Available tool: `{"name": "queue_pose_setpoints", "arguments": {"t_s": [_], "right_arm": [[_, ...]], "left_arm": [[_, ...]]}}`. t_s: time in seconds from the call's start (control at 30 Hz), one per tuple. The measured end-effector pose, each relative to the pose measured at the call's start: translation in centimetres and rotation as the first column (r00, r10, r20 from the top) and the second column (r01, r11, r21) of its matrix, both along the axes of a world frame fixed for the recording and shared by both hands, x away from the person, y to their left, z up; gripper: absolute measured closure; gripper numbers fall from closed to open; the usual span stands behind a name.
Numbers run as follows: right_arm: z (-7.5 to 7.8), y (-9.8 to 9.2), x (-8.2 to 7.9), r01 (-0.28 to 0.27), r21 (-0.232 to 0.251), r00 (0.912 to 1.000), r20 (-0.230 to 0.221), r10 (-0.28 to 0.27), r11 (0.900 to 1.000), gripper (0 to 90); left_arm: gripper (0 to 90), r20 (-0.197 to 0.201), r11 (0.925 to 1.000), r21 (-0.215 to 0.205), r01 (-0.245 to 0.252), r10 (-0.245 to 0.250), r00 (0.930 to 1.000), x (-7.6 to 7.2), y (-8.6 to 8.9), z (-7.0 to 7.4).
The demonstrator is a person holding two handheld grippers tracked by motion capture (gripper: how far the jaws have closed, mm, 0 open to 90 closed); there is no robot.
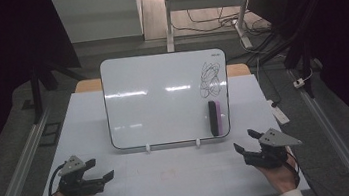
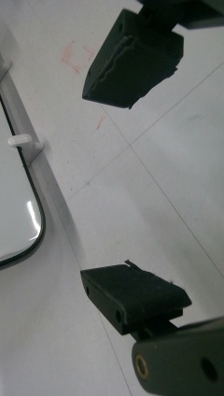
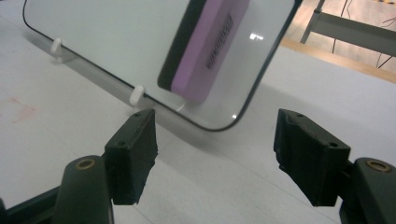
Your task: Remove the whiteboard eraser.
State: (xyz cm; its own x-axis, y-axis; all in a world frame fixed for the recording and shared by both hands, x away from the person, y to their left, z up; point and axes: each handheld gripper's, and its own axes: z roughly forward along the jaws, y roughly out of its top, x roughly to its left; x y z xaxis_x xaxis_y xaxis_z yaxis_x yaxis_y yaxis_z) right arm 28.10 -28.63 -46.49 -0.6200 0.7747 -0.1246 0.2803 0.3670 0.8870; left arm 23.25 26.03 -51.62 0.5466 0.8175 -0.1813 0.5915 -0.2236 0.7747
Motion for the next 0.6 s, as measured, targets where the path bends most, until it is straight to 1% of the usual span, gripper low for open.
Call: {"name": "queue_pose_setpoints", "arguments": {"t_s": [0.1, 0.13, 0.3, 0.4, 0.6], "right_arm": [[0.3, 0.5, 0.1, 0.001, 0.001, 1.0, -0.004, -0.001, 1.0, 30.1], [0.5, 1.0, 0.2, 0.008, -0.005, 1.0, -0.005, -0.008, 1.0, 30.1], [1.1, 2.4, 0.9, 0.02, -0.017, 0.9997, -0.015, -0.021, 1.0, 30.1], [1.2, 3.3, 1.3, 0.021, -0.033, 0.9997, -0.013, -0.021, 0.999, 30.2], [1.2, 5.0, 2.6, 0.031, -0.041, 0.9993, -0.022, -0.032, 0.999, 30.3]], "left_arm": [[14.5, -0.005, 1.0, 0.0, 0.003, -0.003, 1.0, 0.1, 0.0, -0.1], [14.6, -0.008, 1.0, 0.001, 0.003, -0.003, 1.0, 0.1, 0.0, -0.1], [14.5, -0.017, 1.0, 0.007, 0.002, -0.002, 0.9998, 0.2, 0.0, -0.3], [14.5, -0.017, 1.0, 0.005, -0.001, 0.001, 0.9999, 0.3, 0.0, -0.3], [14.5, -0.022, 1.0, 0.007, 0.001, -0.001, 0.9998, 0.4, -0.2, -0.3]]}}
